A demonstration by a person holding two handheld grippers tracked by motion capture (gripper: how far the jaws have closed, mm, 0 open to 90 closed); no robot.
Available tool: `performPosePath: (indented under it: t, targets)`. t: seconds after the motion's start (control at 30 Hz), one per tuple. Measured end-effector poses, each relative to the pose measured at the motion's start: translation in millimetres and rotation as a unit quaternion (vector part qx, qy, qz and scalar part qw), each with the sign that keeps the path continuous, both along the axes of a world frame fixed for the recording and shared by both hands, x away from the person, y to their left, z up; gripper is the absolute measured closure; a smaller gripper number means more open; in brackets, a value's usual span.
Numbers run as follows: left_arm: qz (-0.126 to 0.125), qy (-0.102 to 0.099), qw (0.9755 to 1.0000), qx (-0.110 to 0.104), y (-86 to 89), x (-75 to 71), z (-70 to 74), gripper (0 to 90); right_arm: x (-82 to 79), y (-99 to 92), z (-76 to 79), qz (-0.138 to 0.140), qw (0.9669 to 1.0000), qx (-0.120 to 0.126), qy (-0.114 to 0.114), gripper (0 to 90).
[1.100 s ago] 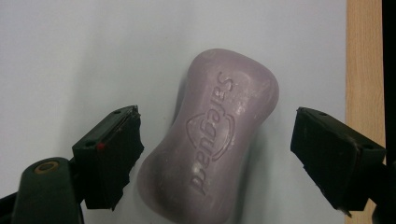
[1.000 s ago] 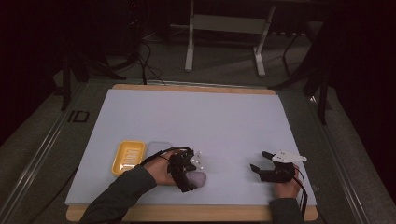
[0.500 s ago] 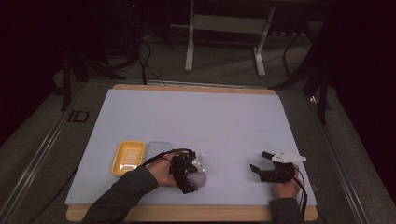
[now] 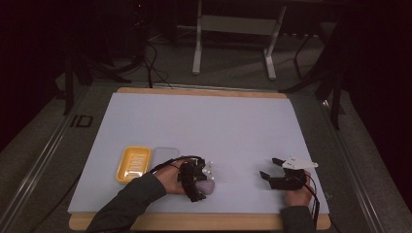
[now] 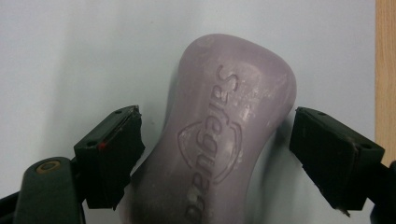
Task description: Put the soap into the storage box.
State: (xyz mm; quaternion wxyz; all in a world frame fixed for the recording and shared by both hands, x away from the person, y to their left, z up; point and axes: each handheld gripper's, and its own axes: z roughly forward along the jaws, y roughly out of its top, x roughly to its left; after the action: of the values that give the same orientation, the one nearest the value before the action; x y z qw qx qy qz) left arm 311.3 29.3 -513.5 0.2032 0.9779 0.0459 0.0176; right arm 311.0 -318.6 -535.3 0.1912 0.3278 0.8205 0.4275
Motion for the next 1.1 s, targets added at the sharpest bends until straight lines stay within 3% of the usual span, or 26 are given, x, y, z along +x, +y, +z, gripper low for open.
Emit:
performPosePath:
  t: [0.33,0.57,0.73,0.93,1.1]
  targets:
    - [0.014,0.002,0.9999,0.004,-0.5,4.6,2.1,24.5,-0.1,0.3,0.0,0.0,1.0,-0.001,0.0,22.5]
    - [0.038,0.006,0.9992,0.013,-0.9,9.8,4.9,31.8,0.0,0.3,0.0,0.0,1.0,-0.002,0.0,22.5]
    - [0.05,0.011,0.9979,0.04,-3.8,15.4,9.4,42.6,-0.1,0.3,0.0,0.001,1.0,-0.002,0.0,22.5]
    - [0.042,0.014,0.9959,0.079,-11.9,17.5,12.5,44.8,0.0,0.6,0.0,0.002,1.0,-0.003,0.001,22.5]
    - [0.035,0.022,0.9942,0.099,-16.0,19.9,13.6,45.5,0.0,0.9,-0.1,0.002,1.0,-0.003,0.002,22.5]
